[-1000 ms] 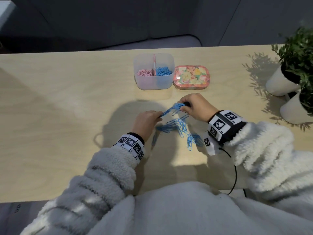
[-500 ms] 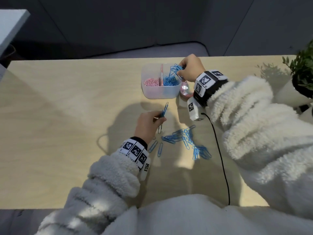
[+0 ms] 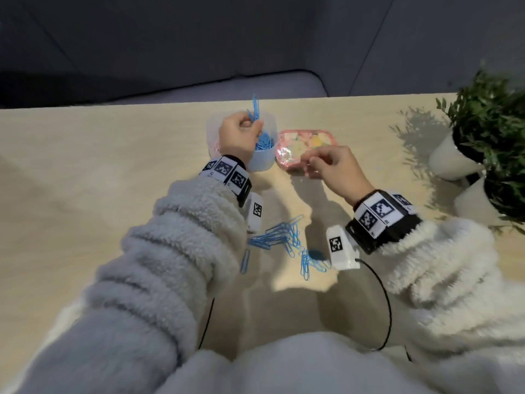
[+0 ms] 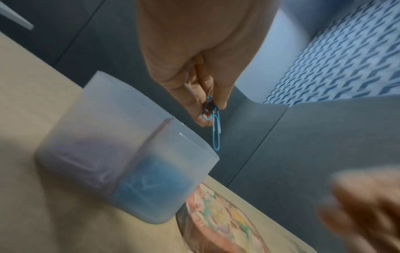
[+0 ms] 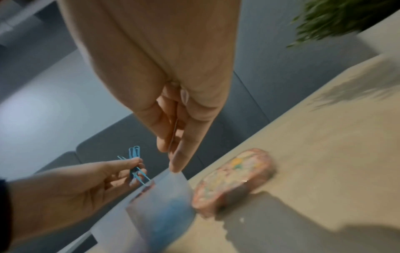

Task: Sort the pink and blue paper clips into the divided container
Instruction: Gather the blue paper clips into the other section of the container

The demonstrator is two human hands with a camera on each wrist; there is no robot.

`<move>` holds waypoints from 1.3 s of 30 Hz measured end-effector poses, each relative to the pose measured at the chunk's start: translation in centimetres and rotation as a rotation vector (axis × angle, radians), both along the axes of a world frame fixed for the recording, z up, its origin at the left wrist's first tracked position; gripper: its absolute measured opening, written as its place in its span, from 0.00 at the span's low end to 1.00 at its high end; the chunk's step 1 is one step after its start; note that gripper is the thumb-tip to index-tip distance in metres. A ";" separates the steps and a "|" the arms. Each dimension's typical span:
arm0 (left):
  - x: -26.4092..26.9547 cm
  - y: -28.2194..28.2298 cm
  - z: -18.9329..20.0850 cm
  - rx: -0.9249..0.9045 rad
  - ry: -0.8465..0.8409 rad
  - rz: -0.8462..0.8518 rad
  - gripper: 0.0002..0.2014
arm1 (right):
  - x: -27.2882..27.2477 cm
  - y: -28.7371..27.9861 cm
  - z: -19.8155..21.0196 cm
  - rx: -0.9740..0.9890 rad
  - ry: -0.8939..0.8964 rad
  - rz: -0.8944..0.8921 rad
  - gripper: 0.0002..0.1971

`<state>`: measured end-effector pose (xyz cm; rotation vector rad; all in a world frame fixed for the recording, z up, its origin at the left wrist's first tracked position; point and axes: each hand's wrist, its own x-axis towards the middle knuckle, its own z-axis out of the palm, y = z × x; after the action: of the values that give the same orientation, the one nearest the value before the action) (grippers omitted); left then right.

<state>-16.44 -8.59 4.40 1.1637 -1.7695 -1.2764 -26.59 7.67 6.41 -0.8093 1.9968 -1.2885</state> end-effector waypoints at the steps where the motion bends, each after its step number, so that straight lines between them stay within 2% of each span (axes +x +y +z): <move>1: -0.5 -0.2 -0.3 0.003 0.012 0.021 0.04 | 0.1 1.8 -0.6 0.026 -0.011 -0.019 0.11; 4: -1.2 -0.1 -0.9 -0.036 -0.017 0.039 0.04 | 0.2 6.8 -3.0 0.120 -0.034 -0.026 0.11; 8: -1.3 0.7 -1.2 -0.074 -0.055 -0.051 0.12 | 0.5 11.4 -5.5 0.213 -0.042 -0.028 0.18; 10: -1.0 1.0 -1.1 -0.074 -0.068 -0.093 0.17 | 0.7 12.8 -6.0 0.251 0.056 0.017 0.15; 12: -0.7 1.4 -0.8 -0.077 -0.097 -0.116 0.19 | 1.0 13.6 -6.2 0.315 0.125 0.162 0.06; 14: 0.0 2.0 -0.5 -0.126 -0.096 -0.092 0.18 | 1.4 14.2 -7.0 0.421 0.222 0.345 0.21; 16: 1.7 2.9 -0.4 -0.224 -0.075 -0.086 0.17 | 2.0 14.4 -7.6 0.498 0.265 0.435 0.36; 17: 2.8 3.5 -0.4 -0.257 -0.084 -0.104 0.16 | 2.4 14.3 -7.7 0.509 0.290 0.455 0.39; 19: 5.8 4.8 -1.2 -0.244 -0.208 -0.191 0.15 | 3.1 14.1 -8.1 0.509 0.326 0.473 0.40; 20: 7.5 5.6 -1.8 -0.218 -0.312 -0.260 0.18 | 3.5 13.9 -8.2 0.502 0.334 0.473 0.38; 23: 12.3 7.7 -3.5 -0.130 -0.703 -0.473 0.41 | 4.5 12.8 -8.4 0.447 0.355 0.438 0.28; 24: 13.2 8.2 -4.1 -0.101 -0.807 -0.508 0.43 | 4.9 12.3 -8.3 0.428 0.362 0.421 0.24; 26: 14.0 9.3 -5.2 -0.084 -0.875 -0.503 0.39 | 6.1 10.9 -8.2 0.393 0.356 0.421 0.20; 29: 13.1 11.0 -5.9 -0.150 -0.760 -0.505 0.26 | 7.4 8.6 -7.7 0.366 0.325 0.491 0.18; 31: 12.3 12.0 -5.9 -0.156 -0.691 -0.574 0.23 | 7.4 7.7 -7.2 0.345 0.307 0.528 0.19; 33: 12.3 12.5 -5.7 -0.173 -0.660 -0.604 0.24 | 6.6 7.4 -6.6 0.333 0.357 0.489 0.23; 35: 13.2 12.4 -5.4 -0.232 -0.685 -0.579 0.30 | 5.3 7.7 -6.0 0.381 0.455 0.420 0.33; 37: 14.6 12.0 -5.2 -0.264 -0.798 -0.570 0.36 | 4.4 8.1 -5.8 0.493 0.560 0.429 0.44; 39: 15.4 11.7 -5.1 -0.238 -0.886 -0.577 0.39 | 4.5 8.2 -6.0 0.561 0.653 0.492 0.49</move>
<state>-1.02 3.08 -0.65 1.2109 -2.9787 -0.8113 -22.06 15.88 0.40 -1.4206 2.2555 -0.1549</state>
